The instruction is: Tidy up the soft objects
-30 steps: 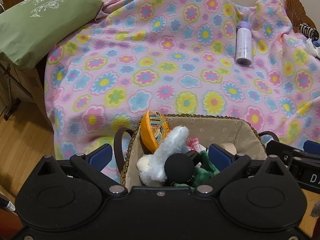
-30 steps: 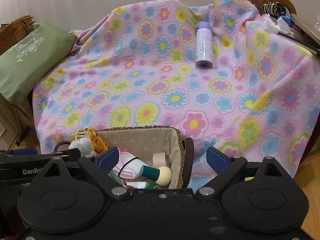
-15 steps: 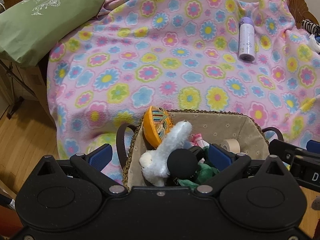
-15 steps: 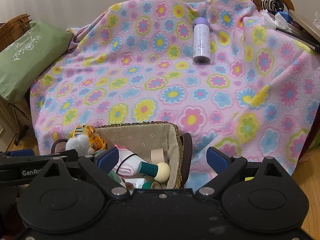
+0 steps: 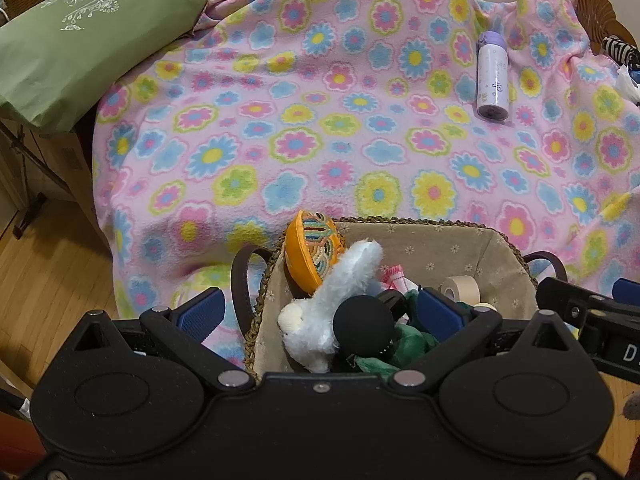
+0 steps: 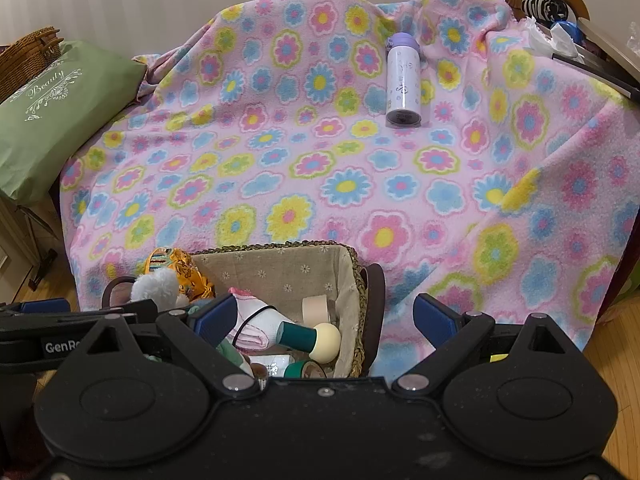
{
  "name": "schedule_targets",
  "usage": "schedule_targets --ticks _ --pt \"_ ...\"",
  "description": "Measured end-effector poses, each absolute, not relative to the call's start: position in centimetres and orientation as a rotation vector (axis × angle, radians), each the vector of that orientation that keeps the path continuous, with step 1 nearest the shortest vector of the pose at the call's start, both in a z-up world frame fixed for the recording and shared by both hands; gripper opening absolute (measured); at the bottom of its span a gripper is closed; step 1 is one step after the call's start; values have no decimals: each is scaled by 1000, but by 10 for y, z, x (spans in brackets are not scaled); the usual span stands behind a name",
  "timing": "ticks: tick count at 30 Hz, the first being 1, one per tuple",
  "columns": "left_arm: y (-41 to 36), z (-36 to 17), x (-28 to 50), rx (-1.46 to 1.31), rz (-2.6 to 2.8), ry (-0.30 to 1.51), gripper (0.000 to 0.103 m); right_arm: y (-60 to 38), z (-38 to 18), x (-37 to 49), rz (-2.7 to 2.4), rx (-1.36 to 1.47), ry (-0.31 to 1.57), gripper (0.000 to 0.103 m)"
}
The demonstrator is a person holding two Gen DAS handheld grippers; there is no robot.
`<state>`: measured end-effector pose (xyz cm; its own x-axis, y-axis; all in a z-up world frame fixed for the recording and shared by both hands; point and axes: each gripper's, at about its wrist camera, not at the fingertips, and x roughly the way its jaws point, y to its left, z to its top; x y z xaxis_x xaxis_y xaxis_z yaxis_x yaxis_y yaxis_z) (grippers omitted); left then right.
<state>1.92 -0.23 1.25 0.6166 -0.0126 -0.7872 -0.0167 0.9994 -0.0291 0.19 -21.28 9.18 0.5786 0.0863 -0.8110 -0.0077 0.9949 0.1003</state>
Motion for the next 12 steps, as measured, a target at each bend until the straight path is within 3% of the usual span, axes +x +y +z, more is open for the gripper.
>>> schedule_targets --ticks 12 --pt "-1 11 18 -29 6 906 99 -213 92 2 56 89 953 95"
